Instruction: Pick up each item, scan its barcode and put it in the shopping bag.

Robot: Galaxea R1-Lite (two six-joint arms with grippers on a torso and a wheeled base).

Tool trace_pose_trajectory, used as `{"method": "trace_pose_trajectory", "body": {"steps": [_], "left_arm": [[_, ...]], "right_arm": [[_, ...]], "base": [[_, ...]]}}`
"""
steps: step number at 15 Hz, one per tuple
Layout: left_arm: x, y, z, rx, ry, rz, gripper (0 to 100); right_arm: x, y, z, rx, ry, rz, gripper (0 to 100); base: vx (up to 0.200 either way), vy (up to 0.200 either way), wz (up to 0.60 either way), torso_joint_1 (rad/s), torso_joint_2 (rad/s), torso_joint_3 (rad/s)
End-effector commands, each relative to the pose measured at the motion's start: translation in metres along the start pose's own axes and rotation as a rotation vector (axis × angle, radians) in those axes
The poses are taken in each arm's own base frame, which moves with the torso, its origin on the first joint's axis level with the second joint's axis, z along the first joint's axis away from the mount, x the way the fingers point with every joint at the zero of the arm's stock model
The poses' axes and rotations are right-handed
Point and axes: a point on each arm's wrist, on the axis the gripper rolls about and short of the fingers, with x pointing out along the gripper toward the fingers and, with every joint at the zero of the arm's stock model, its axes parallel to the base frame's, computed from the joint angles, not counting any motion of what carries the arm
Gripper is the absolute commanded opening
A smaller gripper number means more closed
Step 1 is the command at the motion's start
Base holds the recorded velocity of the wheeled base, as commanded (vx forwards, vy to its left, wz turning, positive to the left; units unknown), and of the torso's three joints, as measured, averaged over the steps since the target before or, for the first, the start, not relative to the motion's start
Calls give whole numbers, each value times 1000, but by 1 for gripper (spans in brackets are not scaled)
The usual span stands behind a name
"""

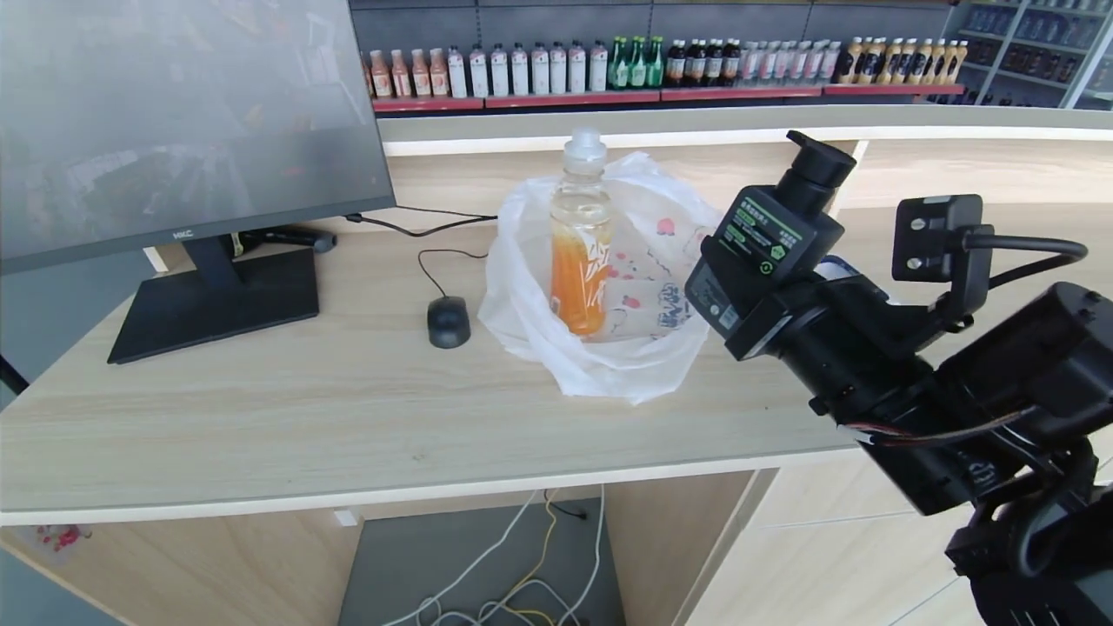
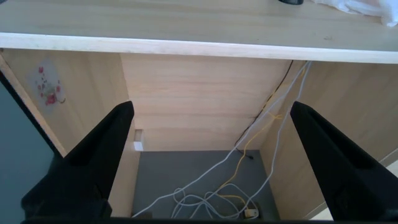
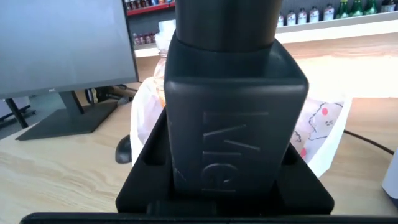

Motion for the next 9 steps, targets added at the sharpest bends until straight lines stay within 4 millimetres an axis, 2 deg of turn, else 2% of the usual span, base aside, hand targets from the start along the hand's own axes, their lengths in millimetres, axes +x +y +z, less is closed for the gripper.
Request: {"method": "trace_pose_trajectory", "body": {"steps": [1, 3, 6, 9], "left_arm": [[0, 0, 0, 1, 0, 1, 100], [0, 0, 0, 1, 0, 1, 100], [0, 0, 0, 1, 0, -1, 100], [0, 0, 0, 1, 0, -1, 100]], "right_arm": [[12, -14, -7, -19, -6, -48, 0], [21, -30, -14, -43, -4, -90, 0], [36, -34, -24, -53, -13, -102, 0], [40, -38, -46, -67, 39, -109, 0]], "base": [[0, 0, 0, 0, 0, 0], [0, 0, 0, 0, 0, 0], [0, 0, 0, 0, 0, 0], [0, 0, 0, 0, 0, 0]]}}
